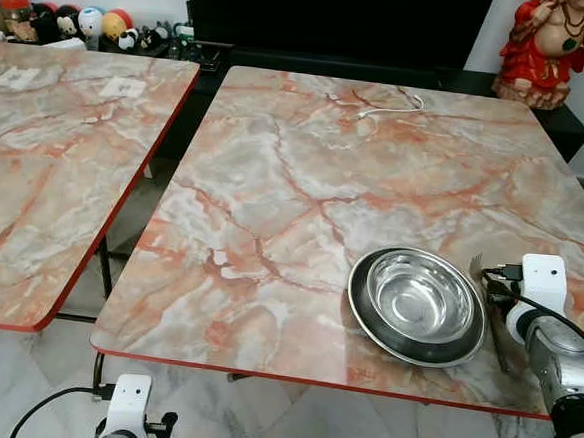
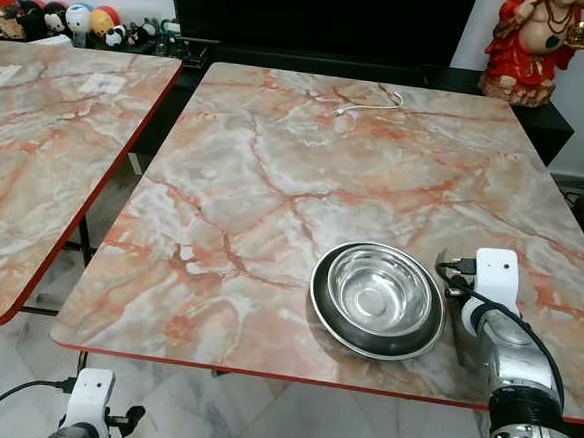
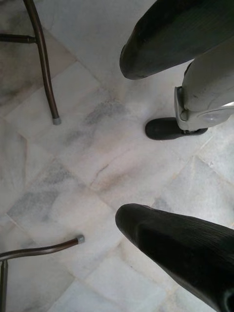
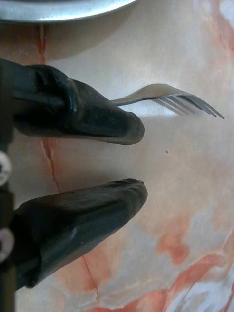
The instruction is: Setting the table
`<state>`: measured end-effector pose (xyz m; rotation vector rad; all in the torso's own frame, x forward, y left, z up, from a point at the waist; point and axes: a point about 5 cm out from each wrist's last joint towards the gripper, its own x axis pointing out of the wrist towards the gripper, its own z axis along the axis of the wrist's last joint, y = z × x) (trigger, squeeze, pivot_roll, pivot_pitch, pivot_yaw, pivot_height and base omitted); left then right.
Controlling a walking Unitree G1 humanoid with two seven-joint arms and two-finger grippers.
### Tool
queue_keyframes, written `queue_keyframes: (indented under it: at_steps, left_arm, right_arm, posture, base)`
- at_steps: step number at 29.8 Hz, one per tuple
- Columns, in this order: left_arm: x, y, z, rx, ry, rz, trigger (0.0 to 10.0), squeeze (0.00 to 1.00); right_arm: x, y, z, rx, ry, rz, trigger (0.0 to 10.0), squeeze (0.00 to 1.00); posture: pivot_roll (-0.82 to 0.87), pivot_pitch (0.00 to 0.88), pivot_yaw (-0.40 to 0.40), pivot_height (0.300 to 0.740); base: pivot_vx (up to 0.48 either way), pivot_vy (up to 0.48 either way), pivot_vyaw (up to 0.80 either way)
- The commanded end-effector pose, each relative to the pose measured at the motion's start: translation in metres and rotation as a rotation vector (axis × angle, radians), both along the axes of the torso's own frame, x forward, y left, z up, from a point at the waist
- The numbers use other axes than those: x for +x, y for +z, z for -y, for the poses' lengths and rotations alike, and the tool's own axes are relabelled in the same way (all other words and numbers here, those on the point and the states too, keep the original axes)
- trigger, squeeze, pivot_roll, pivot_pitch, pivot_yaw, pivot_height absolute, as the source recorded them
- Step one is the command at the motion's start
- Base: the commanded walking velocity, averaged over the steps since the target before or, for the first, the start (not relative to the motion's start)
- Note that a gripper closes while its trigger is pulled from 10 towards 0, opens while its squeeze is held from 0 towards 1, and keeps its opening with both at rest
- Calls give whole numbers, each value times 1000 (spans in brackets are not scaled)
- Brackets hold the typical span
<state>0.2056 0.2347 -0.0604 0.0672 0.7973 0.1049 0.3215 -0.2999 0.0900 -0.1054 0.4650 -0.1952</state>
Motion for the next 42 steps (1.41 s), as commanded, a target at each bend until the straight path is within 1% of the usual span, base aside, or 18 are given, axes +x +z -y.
queue_keyframes:
  at_steps: [1,7,10,13,17,20,24,29,36,39,42]
  left_arm:
    - [-5,-2,-3,2,3,-20,10000,0]
    - [-4,-2,-1,1,1,-20,10000,0]
    - [-4,-3,0,-1,1,-20,10000,0]
    - [-4,-3,1,-1,1,-21,10000,0]
    - [-4,-3,1,-2,-1,-22,10000,0]
    - [-3,-3,1,-2,-2,-22,10000,0]
    - [-4,-3,1,0,-3,-23,10000,0]
    - [-4,-2,-1,0,-2,-22,10000,0]
    - [-4,-2,-2,2,1,-22,10000,0]
    - [-4,-2,-1,0,-1,-22,10000,0]
    - [-4,-2,-1,0,-1,-22,10000,0]
  right_arm:
    - [0,8,6,-18,-12,22,10000,0]
    - [0,12,6,-6,8,47,10000,0]
    - [-2,14,10,2,-2,58,10000,0]
    - [-3,16,12,42,-6,80,10000,0]
    - [-9,14,16,14,-8,55,10000,0]
    - [-13,11,17,12,-13,40,10000,0]
    - [-15,9,16,24,-2,32,10000,0]
    - [-15,2,10,29,35,6,10000,0]
    - [-14,6,8,38,43,23,10000,0]
    - [-13,10,8,40,47,52,10000,0]
    - [-13,10,7,42,55,52,10000,0]
  posture:
    - [70,66,-30,740]
    - [66,65,-29,740]
    - [65,65,-28,740]
    - [61,67,-28,740]
    - [58,68,-27,740]
    - [58,67,-26,740]
    - [56,67,-24,740]
    - [61,66,-26,740]
    - [59,66,-26,740]
    - [58,66,-25,740]
    - [59,66,-24,740]
  base:
    - [0,0,0]
    - [0,0,0]
    - [0,0,0]
    - [0,0,0]
    - [0,0,0]
    - [0,0,0]
    - [0,0,0]
    - [0,0,0]
    - [0,0,0]
    - [0,0,0]
    - [0,0,0]
